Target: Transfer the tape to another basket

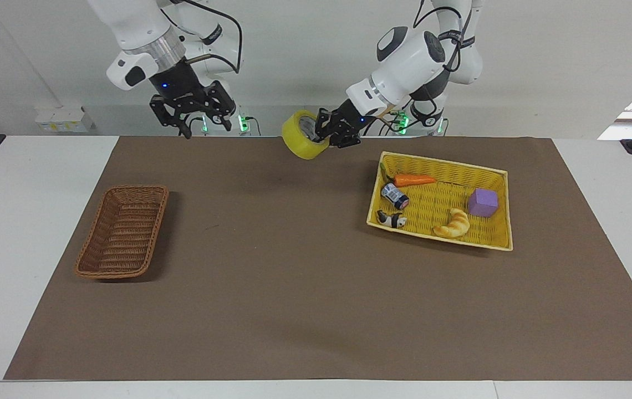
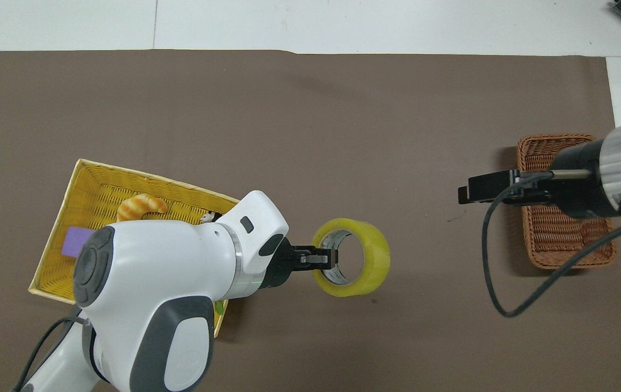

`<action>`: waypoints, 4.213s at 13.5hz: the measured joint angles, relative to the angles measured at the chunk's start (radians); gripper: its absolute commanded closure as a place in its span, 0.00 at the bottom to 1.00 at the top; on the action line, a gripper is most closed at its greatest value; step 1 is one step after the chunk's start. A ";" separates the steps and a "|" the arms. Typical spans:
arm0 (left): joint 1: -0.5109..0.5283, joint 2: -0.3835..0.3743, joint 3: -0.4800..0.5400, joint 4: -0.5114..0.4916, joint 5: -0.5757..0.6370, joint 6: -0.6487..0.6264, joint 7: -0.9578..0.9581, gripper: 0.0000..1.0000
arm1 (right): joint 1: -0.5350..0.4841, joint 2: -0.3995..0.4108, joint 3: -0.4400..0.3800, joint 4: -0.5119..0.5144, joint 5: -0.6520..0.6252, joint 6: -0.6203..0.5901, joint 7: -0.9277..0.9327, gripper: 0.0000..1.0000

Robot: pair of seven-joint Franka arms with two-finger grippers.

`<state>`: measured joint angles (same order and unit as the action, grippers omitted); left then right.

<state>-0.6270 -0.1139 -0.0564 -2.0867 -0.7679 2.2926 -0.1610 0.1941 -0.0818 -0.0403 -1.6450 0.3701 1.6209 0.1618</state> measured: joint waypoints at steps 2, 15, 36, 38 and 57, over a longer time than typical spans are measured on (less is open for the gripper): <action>0.000 0.000 -0.002 0.000 0.000 -0.006 -0.003 1.00 | 0.014 0.000 0.000 -0.032 0.078 0.011 0.000 0.00; -0.011 0.046 -0.071 0.119 0.025 0.071 -0.163 1.00 | 0.114 -0.072 0.002 -0.221 0.178 0.046 0.000 0.92; 0.096 -0.007 -0.050 0.170 -0.173 -0.067 -0.338 0.00 | -0.080 -0.069 -0.026 -0.186 0.119 -0.103 -0.278 1.00; 0.120 -0.007 -0.047 0.169 -0.120 -0.082 -0.337 0.00 | -0.140 -0.069 -0.025 -0.186 0.016 -0.098 -0.369 1.00; 0.716 -0.001 -0.030 0.219 0.700 -0.420 0.210 0.00 | -0.474 0.320 -0.034 -0.235 -0.212 0.455 -0.834 0.59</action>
<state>0.0888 -0.1145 -0.0865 -1.8682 -0.0682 1.8726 0.0490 -0.2802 0.2383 -0.0739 -1.8796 0.1585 2.0754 -0.6726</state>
